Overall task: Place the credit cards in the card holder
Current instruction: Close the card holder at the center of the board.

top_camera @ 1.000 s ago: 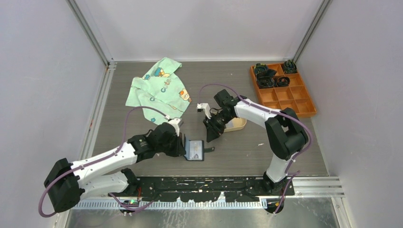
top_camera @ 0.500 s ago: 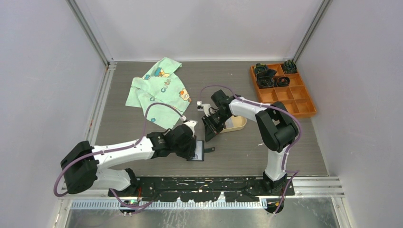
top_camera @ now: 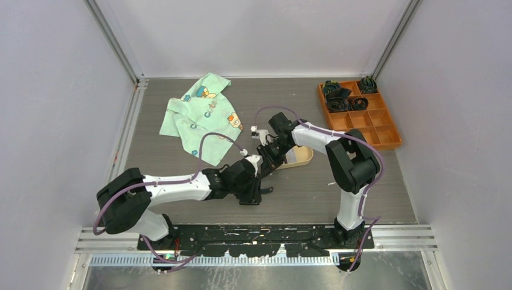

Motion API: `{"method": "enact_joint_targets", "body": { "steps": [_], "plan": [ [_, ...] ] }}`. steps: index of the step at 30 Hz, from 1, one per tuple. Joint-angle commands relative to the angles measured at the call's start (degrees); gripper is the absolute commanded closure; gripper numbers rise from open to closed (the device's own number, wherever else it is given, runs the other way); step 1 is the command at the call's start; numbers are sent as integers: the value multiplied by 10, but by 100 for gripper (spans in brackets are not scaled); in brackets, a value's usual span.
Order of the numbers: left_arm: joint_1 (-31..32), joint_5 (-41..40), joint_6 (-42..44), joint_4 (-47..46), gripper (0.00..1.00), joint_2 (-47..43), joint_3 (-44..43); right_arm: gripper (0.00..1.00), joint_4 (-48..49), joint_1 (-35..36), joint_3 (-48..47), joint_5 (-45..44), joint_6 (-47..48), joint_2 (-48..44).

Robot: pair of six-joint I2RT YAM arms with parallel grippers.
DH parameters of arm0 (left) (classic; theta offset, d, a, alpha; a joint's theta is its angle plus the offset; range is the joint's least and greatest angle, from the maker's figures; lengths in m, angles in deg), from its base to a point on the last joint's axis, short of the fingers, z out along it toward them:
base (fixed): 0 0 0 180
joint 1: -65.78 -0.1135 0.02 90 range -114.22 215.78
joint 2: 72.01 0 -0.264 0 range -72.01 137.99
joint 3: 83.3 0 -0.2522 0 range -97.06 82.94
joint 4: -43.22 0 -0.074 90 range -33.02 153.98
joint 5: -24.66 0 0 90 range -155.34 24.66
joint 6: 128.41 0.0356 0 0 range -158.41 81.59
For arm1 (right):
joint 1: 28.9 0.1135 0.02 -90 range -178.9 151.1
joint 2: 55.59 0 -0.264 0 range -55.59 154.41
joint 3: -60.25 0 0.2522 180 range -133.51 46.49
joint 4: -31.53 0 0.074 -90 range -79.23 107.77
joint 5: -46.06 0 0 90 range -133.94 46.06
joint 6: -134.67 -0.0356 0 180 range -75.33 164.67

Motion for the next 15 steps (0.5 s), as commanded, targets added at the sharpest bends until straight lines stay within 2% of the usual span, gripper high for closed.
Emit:
{"method": "enact_joint_targets", "body": {
  "steps": [1,4,8,11,15],
  "plan": [
    [2,11,-2,-69,63,-4,2,83,39,-12,6,61,-21,-59],
    [-2,25,1,-94,62,-23,20,83,61,-11,16,121,-41,-56],
    [-10,37,3,-149,59,-51,46,83,85,-1,21,157,-72,-40],
    [-17,59,1,-173,59,-64,59,83,101,12,23,150,-93,-31],
    [-17,70,2,-190,60,-110,76,83,75,25,10,98,-79,-12]
  ]
}}
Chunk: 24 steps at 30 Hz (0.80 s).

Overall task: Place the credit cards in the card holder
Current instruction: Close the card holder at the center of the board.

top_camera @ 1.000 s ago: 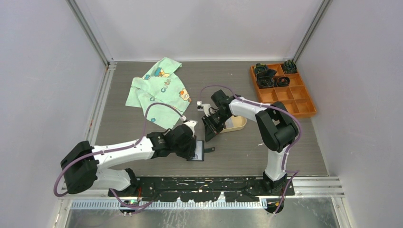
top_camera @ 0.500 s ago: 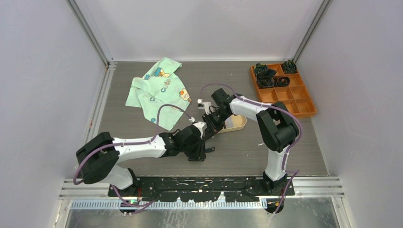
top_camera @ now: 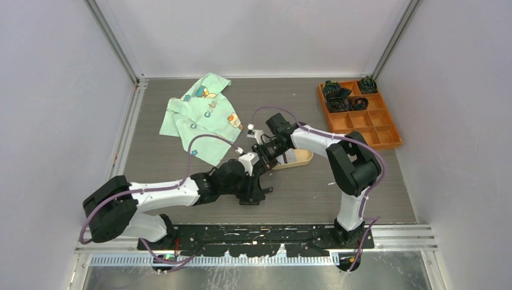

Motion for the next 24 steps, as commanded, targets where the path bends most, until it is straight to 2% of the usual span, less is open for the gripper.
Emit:
{"method": "enact_joint_targets", "body": {
  "steps": [1,5,8,11,16,20,22,24],
  "plan": [
    [-4,22,8,-64,60,-72,17,83,-11,15,-18,-35,2,20],
    [-6,-15,30,-26,59,-158,42,84,-46,16,-33,-82,29,32],
    [-10,-90,42,33,51,-218,71,84,-59,16,-38,-99,42,33],
    [-22,-123,30,80,47,-255,106,84,-68,16,-43,-108,57,27],
    [-39,-111,-23,45,46,-280,173,84,-85,16,-43,-118,122,-27],
    [-41,-104,-43,4,43,-277,195,81,-80,16,-10,-112,217,-116],
    [-43,-96,-46,-15,42,-267,198,73,-71,16,27,-94,288,-170],
    [-45,-84,-49,-37,42,-249,199,57,-79,15,67,-66,382,-225]
  ]
}}
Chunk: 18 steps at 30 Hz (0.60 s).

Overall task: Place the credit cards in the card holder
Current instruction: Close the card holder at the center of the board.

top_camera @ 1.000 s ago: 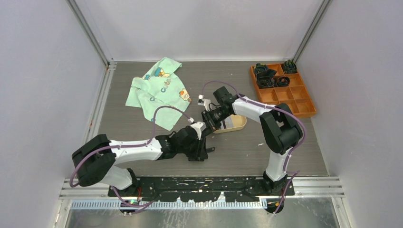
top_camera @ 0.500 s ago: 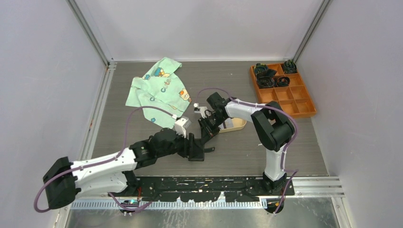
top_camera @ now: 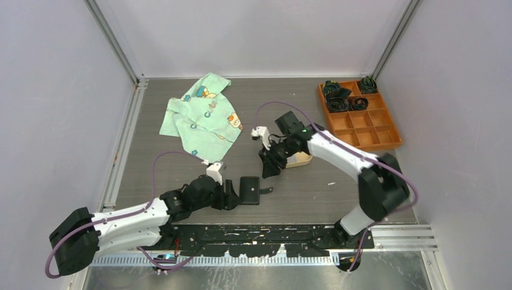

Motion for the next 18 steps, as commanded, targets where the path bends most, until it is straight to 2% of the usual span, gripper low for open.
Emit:
{"method": "enact_joint_targets", "body": {
  "steps": [1,3,4,8,13,18],
  "plan": [
    [-5,16,-19,-92,43,28,-4,50,-29,-3,66,69,256,-130],
    [-6,24,-23,-120,44,54,-5,38,-87,-7,92,102,387,-154],
    [-6,26,-24,-129,45,70,-6,36,-96,-9,102,106,413,-162],
    [-8,27,-29,-156,51,132,-17,35,-109,-10,118,83,465,-166],
    [-8,79,-36,-196,53,182,-35,37,-103,-11,116,39,464,-151],
    [-6,141,-59,-270,53,232,-59,42,-94,-27,100,17,407,-119]
  ]
}}
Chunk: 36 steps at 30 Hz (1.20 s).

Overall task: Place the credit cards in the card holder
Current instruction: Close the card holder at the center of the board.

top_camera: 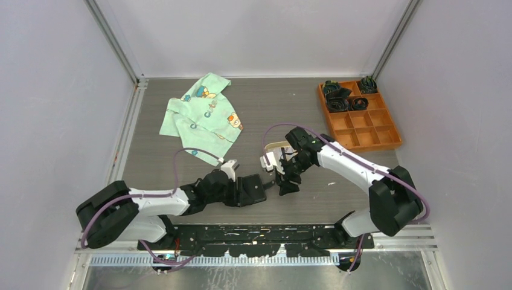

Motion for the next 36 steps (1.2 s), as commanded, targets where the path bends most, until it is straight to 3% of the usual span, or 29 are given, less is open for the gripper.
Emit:
{"method": "enact_joint_targets", "body": {
  "steps": [1,9,14,20,24,32,36],
  "plan": [
    [2,69,-26,-105,53,44,-35,44,3,-20,-29,-8,-32,28],
    [31,97,-31,-174,53,98,-61,50,13,-78,-28,9,-93,24],
    [30,71,20,-138,53,23,-37,52,27,-84,-30,31,-154,50],
    [21,2,81,-30,50,-102,-14,62,25,-78,-58,18,-214,111],
    [3,-17,101,8,49,-148,-11,73,78,-64,-54,-46,-261,115],
    [-9,-26,110,13,49,-162,-10,82,208,-34,-35,-227,-342,121],
    [-9,-27,107,5,49,-158,-2,84,290,-32,-28,-329,-425,126]
  ]
}}
